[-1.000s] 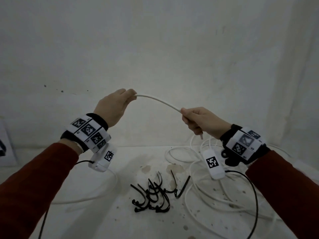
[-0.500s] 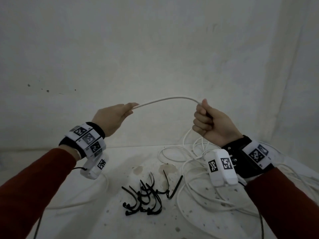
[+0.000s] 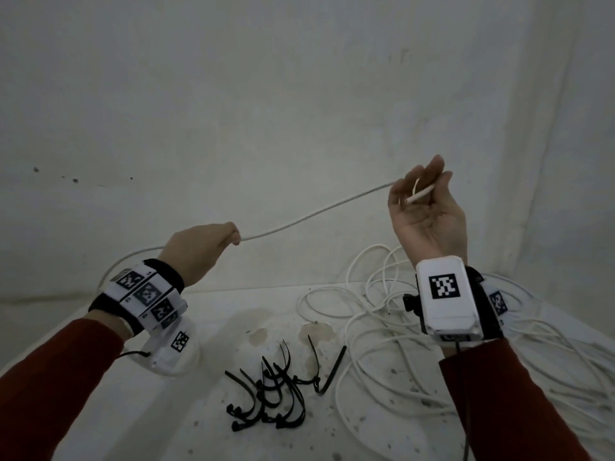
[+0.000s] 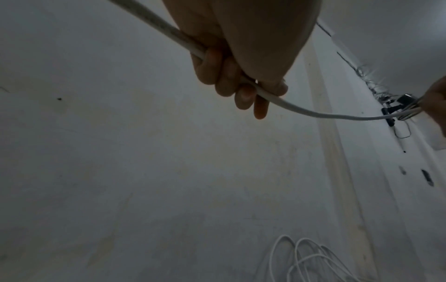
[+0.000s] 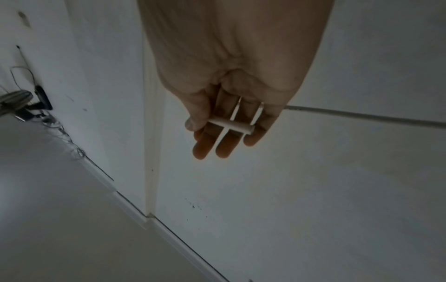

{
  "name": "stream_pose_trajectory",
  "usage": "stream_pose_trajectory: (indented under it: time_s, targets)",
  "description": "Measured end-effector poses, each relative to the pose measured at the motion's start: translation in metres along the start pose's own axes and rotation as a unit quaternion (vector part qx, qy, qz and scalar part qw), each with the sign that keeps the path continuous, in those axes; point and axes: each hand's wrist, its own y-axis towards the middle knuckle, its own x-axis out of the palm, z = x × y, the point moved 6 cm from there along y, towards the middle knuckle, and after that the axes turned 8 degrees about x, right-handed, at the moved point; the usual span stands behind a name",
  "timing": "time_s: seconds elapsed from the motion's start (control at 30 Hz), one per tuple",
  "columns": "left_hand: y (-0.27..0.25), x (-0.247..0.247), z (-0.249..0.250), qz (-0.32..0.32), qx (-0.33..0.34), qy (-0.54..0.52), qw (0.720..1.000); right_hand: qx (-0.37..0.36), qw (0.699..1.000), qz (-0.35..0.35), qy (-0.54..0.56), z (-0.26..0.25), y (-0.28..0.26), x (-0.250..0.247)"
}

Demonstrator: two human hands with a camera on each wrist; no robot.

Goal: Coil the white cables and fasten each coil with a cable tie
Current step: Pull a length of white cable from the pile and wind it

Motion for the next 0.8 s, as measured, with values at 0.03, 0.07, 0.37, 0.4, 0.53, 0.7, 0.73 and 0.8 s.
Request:
stream_pose_trajectory:
  time_s: [0.03,0.07,0.37,0.4,0.53,0.7,0.73,0.8]
  targets:
    - [-0.002,-0.003,0.001,0.017,0.02,0.003,1.0,-0.012,1.0,0.002,0.002,-0.001,0.001,0.0]
    - [-0.004,-0.008,0.006,0.043,0.057,0.011,0.997,-0.02,1.0,0.003,-0.005,0.001,0.003,0.001]
    - [-0.009,-0.036,0.061,0.087,0.279,0.161,0.943,-0.144,0.858,0.0,-0.493,0.045,0.024,0.007]
    - [-0.009,-0.039,0.063,0.086,0.288,0.162,0.94,-0.161,0.81,-0.019,-0.563,0.051,0.025,0.008]
    - [-0.013,-0.051,0.07,0.087,0.311,0.165,0.932,-0.144,0.554,-0.141,-0.808,0.086,0.022,0.003]
    - [-0.021,-0.06,0.065,0.086,0.31,0.173,0.931,-0.005,0.293,-0.239,-0.926,0.114,0.011,-0.017]
    - [-0.022,-0.06,0.063,0.083,0.307,0.172,0.932,0.014,0.269,-0.249,-0.93,0.116,0.008,-0.02]
    - [-0.022,-0.059,0.059,0.074,0.303,0.167,0.935,0.036,0.261,-0.258,-0.93,0.116,0.002,-0.021]
